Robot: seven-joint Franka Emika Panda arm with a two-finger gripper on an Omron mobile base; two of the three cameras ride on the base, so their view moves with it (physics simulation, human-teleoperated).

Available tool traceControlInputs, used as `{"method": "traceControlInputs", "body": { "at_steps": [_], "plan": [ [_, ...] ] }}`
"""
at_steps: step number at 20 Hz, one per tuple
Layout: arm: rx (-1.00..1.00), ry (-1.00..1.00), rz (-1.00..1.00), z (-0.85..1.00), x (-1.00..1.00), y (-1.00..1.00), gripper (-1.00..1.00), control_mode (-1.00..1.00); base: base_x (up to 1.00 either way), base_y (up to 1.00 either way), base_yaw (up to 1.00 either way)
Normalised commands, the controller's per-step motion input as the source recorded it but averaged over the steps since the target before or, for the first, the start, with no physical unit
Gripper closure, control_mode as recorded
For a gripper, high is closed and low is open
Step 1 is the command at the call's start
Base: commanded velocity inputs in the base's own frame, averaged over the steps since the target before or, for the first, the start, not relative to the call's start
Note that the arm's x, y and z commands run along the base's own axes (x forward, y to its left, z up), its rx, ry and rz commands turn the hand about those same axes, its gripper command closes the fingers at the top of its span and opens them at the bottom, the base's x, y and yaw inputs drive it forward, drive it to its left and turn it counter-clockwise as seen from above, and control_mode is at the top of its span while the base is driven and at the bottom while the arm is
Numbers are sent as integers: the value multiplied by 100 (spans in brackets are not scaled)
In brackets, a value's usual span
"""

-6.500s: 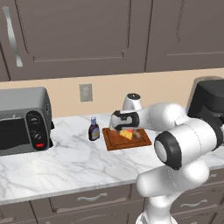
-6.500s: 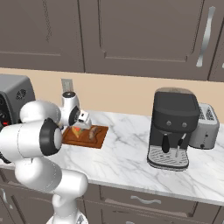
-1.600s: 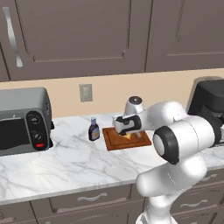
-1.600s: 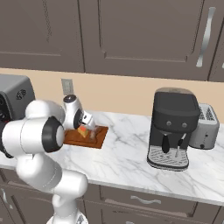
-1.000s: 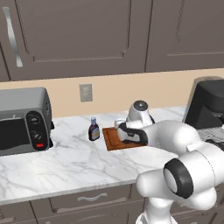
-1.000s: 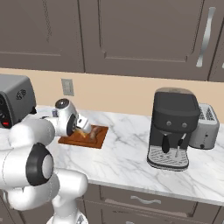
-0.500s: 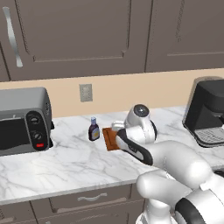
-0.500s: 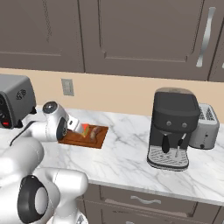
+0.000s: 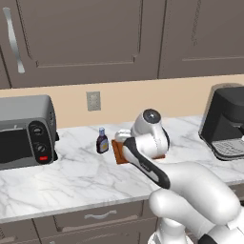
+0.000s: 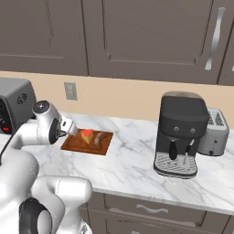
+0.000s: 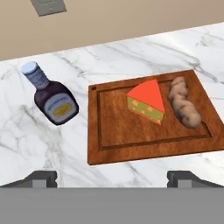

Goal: Retrieve the reheated potato from the microwave, then place the potato, cheese, and condiment on the cutting board.

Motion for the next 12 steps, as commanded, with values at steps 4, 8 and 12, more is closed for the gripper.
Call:
{"method": "traceControlInputs", "body": {
  "at_steps": [4, 8, 12],
  "plan": [
    [0, 1, 14, 36, -11, 29, -100, -100, 0, 0, 0],
    [0, 1, 11, 37, -5, 18, -100, -100, 0, 0, 0],
    [-1, -4, 9, 6, -4, 30, -100, -100, 0, 0, 0]
  ]
}}
